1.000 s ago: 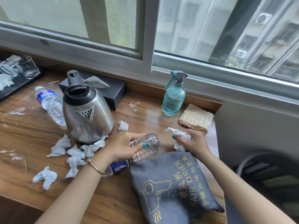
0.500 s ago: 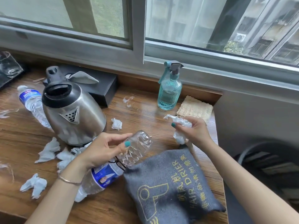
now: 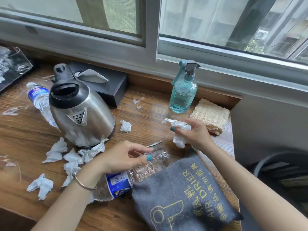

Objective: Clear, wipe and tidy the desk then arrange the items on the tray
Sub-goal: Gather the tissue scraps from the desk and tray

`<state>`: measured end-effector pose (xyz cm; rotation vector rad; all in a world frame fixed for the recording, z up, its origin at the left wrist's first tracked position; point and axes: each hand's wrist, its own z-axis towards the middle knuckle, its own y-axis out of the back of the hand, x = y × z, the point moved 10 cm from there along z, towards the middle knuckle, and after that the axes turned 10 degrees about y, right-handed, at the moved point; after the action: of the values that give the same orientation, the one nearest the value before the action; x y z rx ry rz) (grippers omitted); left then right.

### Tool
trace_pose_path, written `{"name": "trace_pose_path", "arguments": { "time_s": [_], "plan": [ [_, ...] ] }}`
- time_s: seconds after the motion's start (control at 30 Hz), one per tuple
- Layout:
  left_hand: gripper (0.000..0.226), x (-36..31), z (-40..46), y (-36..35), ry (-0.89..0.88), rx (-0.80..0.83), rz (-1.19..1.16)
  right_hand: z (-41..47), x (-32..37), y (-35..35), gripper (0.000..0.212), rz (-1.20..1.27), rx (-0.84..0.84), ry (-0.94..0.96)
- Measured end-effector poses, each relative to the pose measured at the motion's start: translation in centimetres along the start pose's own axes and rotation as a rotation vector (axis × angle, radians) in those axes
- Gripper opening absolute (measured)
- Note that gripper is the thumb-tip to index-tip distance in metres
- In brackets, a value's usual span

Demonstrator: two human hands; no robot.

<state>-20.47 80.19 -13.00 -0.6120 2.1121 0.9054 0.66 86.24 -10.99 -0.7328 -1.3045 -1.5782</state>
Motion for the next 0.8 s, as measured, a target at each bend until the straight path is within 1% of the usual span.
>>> {"name": "trace_pose_path", "arguments": {
  "time_s": [0.03,0.07,0.13,0.17,0.2,0.23,0.27,0.33,0.37,0.43,0.47,0.57,0.67,0.73,0.8],
  "plan": [
    [0.042,-0.2,0.3,0.1,-0.004,0.010,0.022,0.0,-0.2,-0.1,0.014,-0.001,0.003,-0.008],
    [0.040,-0.4,0.7,0.6,-0.009,-0.016,0.068,0.1,-0.4,-0.1,0.023,0.003,0.003,-0.015],
    [0.027,-0.9,2.3,2.2,-0.031,-0.160,0.163,0.3,-0.6,-0.3,0.036,0.002,0.013,-0.014],
    [0.017,-1.3,3.0,3.0,-0.045,-0.246,0.205,0.5,-0.6,-0.4,0.040,-0.011,0.023,-0.002],
    [0.013,-1.6,3.6,3.4,-0.065,-0.307,0.251,0.6,-0.5,-0.6,0.044,-0.027,0.036,0.015],
    [0.019,-2.0,4.2,3.4,-0.086,-0.336,0.310,0.7,-0.6,-0.7,0.048,-0.039,0.047,0.026],
    [0.026,-2.1,4.9,2.9,-0.103,-0.334,0.381,0.8,-0.6,-0.8,0.051,-0.041,0.052,0.030],
    [0.031,-1.9,5.8,2.1,-0.116,-0.327,0.511,0.9,-0.8,-0.8,0.056,-0.026,0.058,0.028],
    [0.033,-1.8,6.0,1.9,-0.114,-0.327,0.546,0.9,-0.8,-0.8,0.058,-0.022,0.060,0.029],
    [0.034,-1.9,6.2,1.7,-0.129,-0.330,0.567,0.9,-1.2,-0.9,0.054,-0.030,0.062,0.022],
    [0.031,-2.1,6.2,1.6,-0.143,-0.332,0.561,0.9,-1.5,-1.0,0.051,-0.032,0.064,0.011],
    [0.013,-2.5,6.0,1.6,-0.174,-0.337,0.504,0.8,-2.2,-1.2,0.048,-0.015,0.058,-0.012],
    [0.011,-2.4,6.0,1.1,-0.165,-0.321,0.503,1.2,-2.5,-1.7,0.059,-0.008,0.060,-0.023],
    [0.010,-2.6,5.9,0.7,-0.155,-0.311,0.557,1.9,-2.4,-2.3,0.052,-0.031,0.078,-0.011],
    [0.005,-2.7,5.6,0.7,-0.143,-0.305,0.595,2.7,-1.9,-3.1,0.050,-0.056,0.103,0.022]
  ]
}}
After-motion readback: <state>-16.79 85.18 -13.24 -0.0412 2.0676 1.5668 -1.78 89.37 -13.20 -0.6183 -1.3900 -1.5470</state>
